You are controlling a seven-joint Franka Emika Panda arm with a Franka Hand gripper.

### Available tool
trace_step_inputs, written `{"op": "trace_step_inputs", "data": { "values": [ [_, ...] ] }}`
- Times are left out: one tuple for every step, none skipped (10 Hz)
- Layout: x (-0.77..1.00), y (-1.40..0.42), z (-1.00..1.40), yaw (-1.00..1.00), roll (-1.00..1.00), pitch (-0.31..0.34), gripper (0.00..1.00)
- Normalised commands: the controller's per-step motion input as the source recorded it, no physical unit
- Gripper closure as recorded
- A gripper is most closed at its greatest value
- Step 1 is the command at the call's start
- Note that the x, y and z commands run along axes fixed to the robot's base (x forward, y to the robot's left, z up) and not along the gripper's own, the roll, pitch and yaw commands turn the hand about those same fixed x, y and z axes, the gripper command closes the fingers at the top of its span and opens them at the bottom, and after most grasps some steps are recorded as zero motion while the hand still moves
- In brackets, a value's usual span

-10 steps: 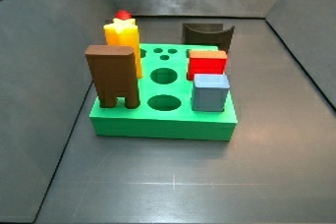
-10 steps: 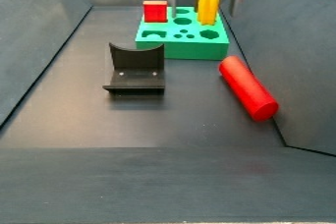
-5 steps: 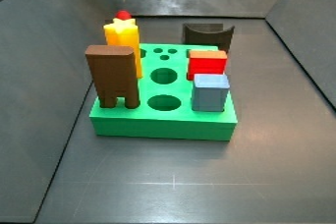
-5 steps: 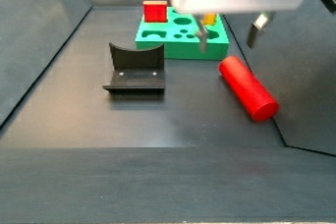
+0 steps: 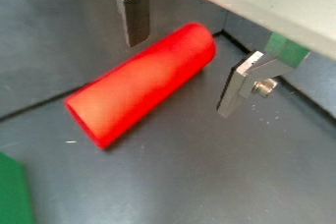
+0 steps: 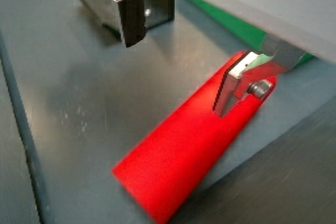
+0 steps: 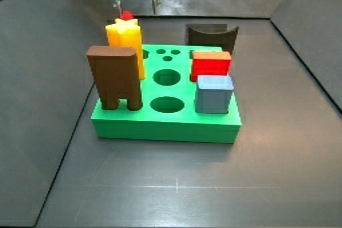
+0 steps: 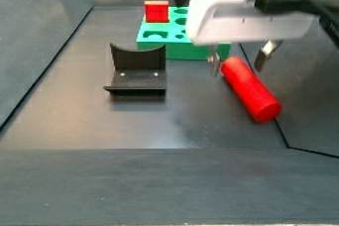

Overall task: Pick up the round object. Move up. Place the round object on the fixture. Regrasp the round object. Move to above the board. Insert the round object.
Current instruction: Pick up the round object.

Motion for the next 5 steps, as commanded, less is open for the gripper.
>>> {"op": "trace_step_inputs", "data": {
  "values": [
    [-0.21, 0.0, -0.98, 0.09, 0.0, -0.151, 0.0],
    [-0.28, 0.0, -0.94, 0.07, 0.01, -0.176, 0.0],
    [-0.01, 0.0, -0.85, 0.08, 0.01, -0.131, 0.0],
    [0.07, 0.0, -0.68, 0.03, 0.0, -0.044, 0.0],
    [0.17, 0.0, -0.56, 0.03, 0.0, 0.0, 0.0]
  ]
}}
